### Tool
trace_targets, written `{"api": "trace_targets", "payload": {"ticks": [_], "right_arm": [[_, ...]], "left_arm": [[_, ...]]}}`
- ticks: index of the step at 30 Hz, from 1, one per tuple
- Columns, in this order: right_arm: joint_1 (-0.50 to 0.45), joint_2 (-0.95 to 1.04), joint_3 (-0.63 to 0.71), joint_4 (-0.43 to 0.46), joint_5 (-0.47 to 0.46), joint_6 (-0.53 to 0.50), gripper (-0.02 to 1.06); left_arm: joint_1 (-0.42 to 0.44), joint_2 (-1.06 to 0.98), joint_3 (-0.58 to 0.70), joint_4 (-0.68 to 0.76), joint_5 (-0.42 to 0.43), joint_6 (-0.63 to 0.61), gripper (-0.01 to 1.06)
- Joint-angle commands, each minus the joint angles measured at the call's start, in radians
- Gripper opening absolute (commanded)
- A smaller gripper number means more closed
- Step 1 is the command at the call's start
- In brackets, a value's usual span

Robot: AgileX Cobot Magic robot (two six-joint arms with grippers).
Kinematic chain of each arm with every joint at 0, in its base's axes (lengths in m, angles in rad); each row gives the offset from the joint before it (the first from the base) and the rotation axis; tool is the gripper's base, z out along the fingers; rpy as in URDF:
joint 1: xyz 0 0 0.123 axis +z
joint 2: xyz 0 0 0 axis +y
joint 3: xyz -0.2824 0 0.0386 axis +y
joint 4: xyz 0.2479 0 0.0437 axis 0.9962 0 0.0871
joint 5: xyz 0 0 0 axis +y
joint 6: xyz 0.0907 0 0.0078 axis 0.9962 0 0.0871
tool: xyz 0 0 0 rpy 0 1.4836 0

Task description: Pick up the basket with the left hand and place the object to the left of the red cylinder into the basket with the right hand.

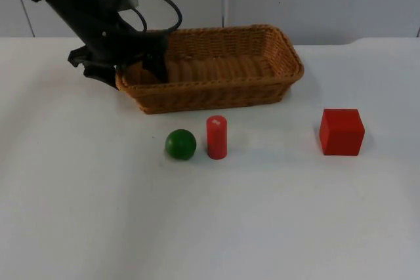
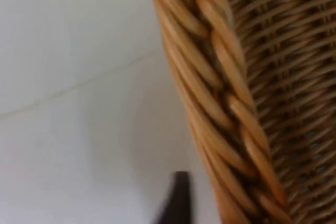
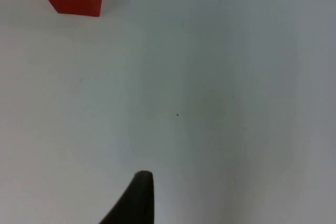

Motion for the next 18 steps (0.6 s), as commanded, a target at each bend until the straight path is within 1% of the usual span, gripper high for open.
{"api": "trace_targets", "payload": {"ticks": [1, 4, 5, 6, 8, 9, 10, 12, 16, 18], "right_arm": [[-0.005, -0.002, -0.008, -0.007, -0.012, 0.001, 1.05], [-0.005, -0.002, -0.008, -0.014, -0.012, 0.001, 1.05], [-0.005, -0.002, -0.008, -0.014, -0.012, 0.001, 1.05], [-0.005, -0.002, -0.008, -0.015, -0.012, 0.001, 1.05], [-0.005, -0.002, -0.008, -0.015, -0.012, -0.001, 1.05], [-0.005, -0.002, -0.008, -0.015, -0.012, -0.001, 1.05], [-0.005, -0.002, -0.008, -0.015, -0.012, -0.001, 1.05], [-0.005, -0.002, -0.008, -0.022, -0.012, -0.001, 1.05], [-0.005, -0.002, -0.008, -0.041, -0.014, -0.001, 1.05], [-0.005, -0.002, -0.008, -0.04, -0.019, -0.001, 1.05]], "left_arm": [[-0.005, 0.0, -0.006, 0.004, 0.005, -0.008, 0.61], [-0.005, 0.0, -0.006, 0.0, 0.01, -0.008, 0.35], [-0.005, 0.0, -0.006, 0.0, 0.01, -0.008, 0.35], [-0.005, 0.0, -0.006, -0.006, 0.004, -0.008, 0.25], [-0.003, 0.0, -0.006, -0.018, -0.016, -0.057, 0.07], [-0.003, -0.002, -0.006, -0.018, -0.031, -0.093, 0.0], [-0.003, -0.002, -0.006, -0.018, -0.031, -0.093, 0.0], [-0.003, -0.009, -0.006, -0.025, -0.064, -0.112, 0.0], [-0.003, -0.011, -0.038, -0.081, -0.062, -0.112, 0.0], [-0.003, -0.011, -0.09, -0.103, -0.056, -0.132, 0.0]]}}
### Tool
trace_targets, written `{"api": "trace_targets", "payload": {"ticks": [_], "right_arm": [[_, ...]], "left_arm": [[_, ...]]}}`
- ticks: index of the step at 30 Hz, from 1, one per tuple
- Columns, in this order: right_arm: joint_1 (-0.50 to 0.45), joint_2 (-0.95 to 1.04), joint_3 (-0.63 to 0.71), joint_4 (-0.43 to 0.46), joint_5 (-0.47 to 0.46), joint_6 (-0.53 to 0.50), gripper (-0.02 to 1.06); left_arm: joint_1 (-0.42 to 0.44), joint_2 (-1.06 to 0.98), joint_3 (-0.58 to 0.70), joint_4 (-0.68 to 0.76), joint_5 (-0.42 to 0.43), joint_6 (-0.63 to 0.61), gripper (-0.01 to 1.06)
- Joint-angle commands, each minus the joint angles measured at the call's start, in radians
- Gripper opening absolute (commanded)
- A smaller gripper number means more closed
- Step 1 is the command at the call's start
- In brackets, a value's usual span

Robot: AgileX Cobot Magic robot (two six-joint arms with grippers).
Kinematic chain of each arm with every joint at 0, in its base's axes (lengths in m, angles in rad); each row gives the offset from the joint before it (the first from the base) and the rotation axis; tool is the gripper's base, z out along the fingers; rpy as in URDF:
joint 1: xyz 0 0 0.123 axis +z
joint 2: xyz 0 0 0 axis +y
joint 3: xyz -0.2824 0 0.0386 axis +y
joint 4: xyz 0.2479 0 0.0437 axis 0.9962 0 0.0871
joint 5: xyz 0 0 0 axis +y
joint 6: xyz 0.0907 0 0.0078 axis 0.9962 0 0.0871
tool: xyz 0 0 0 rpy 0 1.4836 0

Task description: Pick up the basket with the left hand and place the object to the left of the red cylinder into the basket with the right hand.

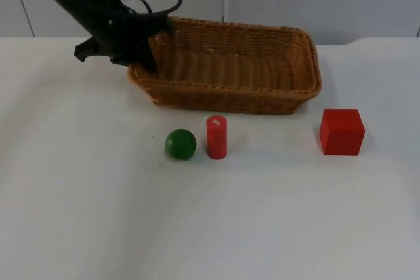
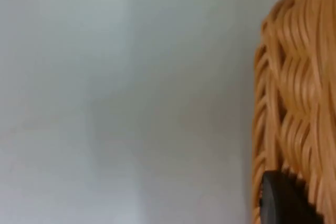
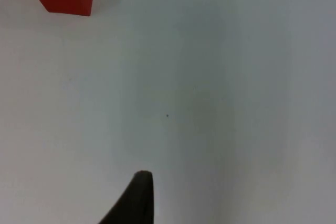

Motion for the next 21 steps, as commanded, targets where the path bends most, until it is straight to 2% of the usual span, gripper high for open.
{"api": "trace_targets", "payload": {"ticks": [1, 4, 7, 8, 12, 16, 21], "right_arm": [[-0.005, -0.002, -0.008, -0.007, -0.017, -0.003, 1.05], [-0.005, -0.002, -0.008, -0.007, -0.017, -0.003, 1.05], [-0.005, -0.002, -0.008, -0.007, -0.017, -0.003, 1.05], [-0.005, -0.002, -0.008, -0.007, -0.017, -0.003, 1.05], [-0.005, -0.002, -0.008, -0.011, -0.014, -0.005, 1.05], [-0.005, -0.002, -0.008, -0.011, -0.009, -0.005, 1.05], [-0.005, -0.004, -0.008, -0.008, -0.005, -0.005, 1.05]], "left_arm": [[-0.001, -0.011, -0.062, -0.047, -0.021, -0.037, 0.0], [-0.001, -0.011, -0.132, -0.055, 0.004, -0.06, 0.0], [-0.001, -0.013, -0.252, -0.079, 0.121, -0.081, 0.0], [-0.001, -0.013, -0.252, -0.079, 0.121, -0.081, 0.0], [-0.001, -0.043, -0.403, -0.078, 0.344, -0.119, 0.0], [-0.001, -0.088, -0.451, -0.067, 0.369, -0.141, 0.0], [-0.001, -0.183, -0.445, -0.046, 0.369, -0.171, 0.0]]}}
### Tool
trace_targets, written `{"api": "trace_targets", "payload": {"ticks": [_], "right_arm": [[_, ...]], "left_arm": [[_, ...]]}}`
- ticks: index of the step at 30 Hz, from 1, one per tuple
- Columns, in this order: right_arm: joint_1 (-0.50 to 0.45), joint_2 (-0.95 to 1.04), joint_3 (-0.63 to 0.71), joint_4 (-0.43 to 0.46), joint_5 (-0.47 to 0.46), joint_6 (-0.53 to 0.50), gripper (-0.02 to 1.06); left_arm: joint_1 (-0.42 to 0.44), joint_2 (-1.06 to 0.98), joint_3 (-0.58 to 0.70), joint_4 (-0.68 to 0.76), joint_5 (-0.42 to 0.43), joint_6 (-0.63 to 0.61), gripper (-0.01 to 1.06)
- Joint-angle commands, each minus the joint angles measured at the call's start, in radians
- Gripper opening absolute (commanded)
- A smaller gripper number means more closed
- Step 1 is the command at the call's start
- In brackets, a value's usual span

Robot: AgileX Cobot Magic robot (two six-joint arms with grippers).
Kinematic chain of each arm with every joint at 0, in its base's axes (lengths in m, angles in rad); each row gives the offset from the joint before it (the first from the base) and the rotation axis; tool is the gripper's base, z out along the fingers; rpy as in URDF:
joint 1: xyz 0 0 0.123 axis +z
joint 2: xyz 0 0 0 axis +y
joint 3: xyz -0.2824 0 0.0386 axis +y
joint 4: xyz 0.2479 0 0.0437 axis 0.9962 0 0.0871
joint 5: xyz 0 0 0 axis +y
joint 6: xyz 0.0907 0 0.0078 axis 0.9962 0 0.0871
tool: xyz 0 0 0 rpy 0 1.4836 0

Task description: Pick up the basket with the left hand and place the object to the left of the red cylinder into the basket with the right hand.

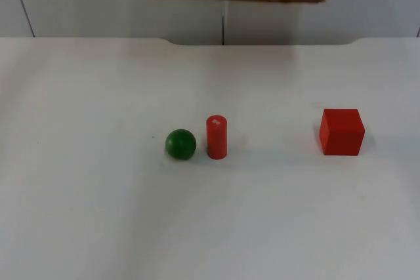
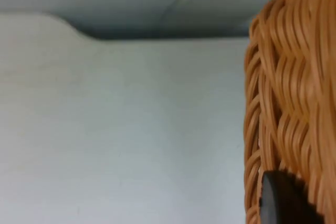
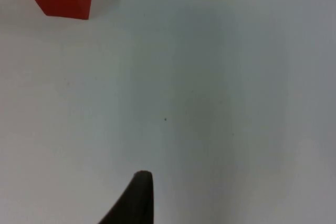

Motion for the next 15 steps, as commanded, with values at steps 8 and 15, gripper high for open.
{"api": "trace_targets", "payload": {"ticks": [8, 15], "right_arm": [[-0.005, -0.004, -0.008, 0.0, 0.01, -0.005, 1.05], [-0.005, -0.004, -0.008, 0.032, 0.01, -0.003, 1.05]], "left_arm": [[-0.003, -0.192, 0.078, 0.01, -0.004, -0.078, 0.0], [0.007, -0.284, 0.317, 0.043, -0.004, -0.053, 0.0]]}}
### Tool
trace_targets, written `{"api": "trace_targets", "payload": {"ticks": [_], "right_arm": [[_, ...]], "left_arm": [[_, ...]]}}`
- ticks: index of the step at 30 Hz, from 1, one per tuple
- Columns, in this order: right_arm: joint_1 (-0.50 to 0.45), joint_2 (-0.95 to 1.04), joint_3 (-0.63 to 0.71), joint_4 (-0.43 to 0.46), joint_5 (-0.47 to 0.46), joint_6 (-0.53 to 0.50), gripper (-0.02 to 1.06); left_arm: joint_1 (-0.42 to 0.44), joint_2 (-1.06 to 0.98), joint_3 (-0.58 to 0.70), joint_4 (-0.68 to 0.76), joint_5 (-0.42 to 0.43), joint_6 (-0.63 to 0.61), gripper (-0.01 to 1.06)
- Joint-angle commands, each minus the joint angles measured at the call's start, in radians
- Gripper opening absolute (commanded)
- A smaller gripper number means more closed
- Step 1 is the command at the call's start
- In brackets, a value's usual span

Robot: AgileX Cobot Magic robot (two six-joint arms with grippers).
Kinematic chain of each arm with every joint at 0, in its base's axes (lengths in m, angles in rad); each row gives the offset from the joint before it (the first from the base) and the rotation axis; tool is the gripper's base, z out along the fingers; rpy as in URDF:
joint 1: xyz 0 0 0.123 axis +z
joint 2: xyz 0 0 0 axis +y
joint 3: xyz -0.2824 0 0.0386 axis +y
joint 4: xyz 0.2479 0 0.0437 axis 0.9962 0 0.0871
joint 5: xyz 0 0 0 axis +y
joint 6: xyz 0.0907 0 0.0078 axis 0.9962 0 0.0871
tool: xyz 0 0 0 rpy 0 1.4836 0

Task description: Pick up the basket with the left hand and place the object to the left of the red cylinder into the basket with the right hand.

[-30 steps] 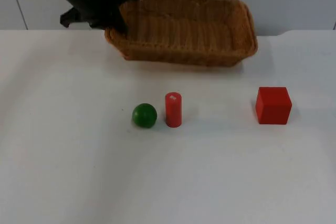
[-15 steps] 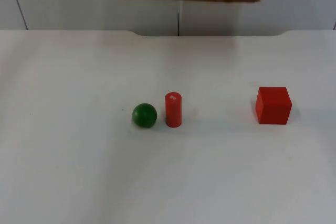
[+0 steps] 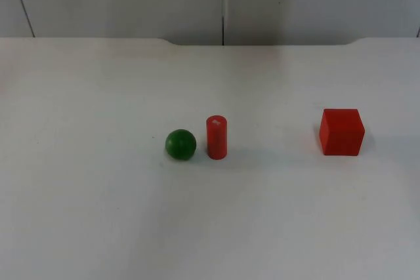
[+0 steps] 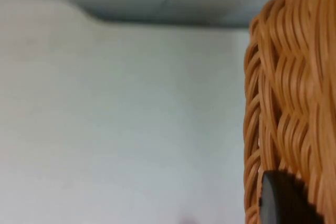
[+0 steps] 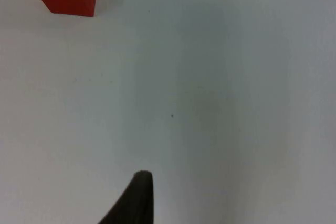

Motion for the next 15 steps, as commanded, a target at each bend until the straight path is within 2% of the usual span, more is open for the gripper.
{"api": "trace_targets", "payload": {"ticks": [1, 4, 6, 9, 10, 14, 15], "right_arm": [[-0.005, -0.004, -0.008, 0.01, 0.004, -0.003, 1.05], [-0.005, -0.004, -0.008, 0.01, 0.004, -0.003, 1.05], [-0.005, -0.004, -0.008, 0.012, 0.003, -0.003, 1.05], [-0.005, -0.004, -0.008, 0.024, 0.004, -0.003, 1.05], [-0.005, -0.004, -0.008, 0.024, 0.004, -0.003, 1.05], [-0.005, -0.004, -0.008, 0.065, 0.004, -0.003, 1.05], [-0.005, -0.004, -0.008, 0.065, 0.004, -0.003, 1.05]], "left_arm": [[0.008, -0.052, 0.051, -0.012, -0.01, 0.015, 0.0], [0.031, -0.147, 0.207, 0.05, -0.01, 0.027, 0.0], [0.044, -0.187, 0.257, 0.062, -0.01, 0.029, 0.0], [0.115, -0.34, 0.494, 0.047, -0.01, 0.07, 0.0], [0.115, -0.34, 0.494, 0.047, -0.01, 0.07, 0.0], [0.255, -0.528, 0.784, 0.023, -0.06, 0.144, 0.0], [0.255, -0.528, 0.784, 0.023, -0.06, 0.144, 0.0]]}}
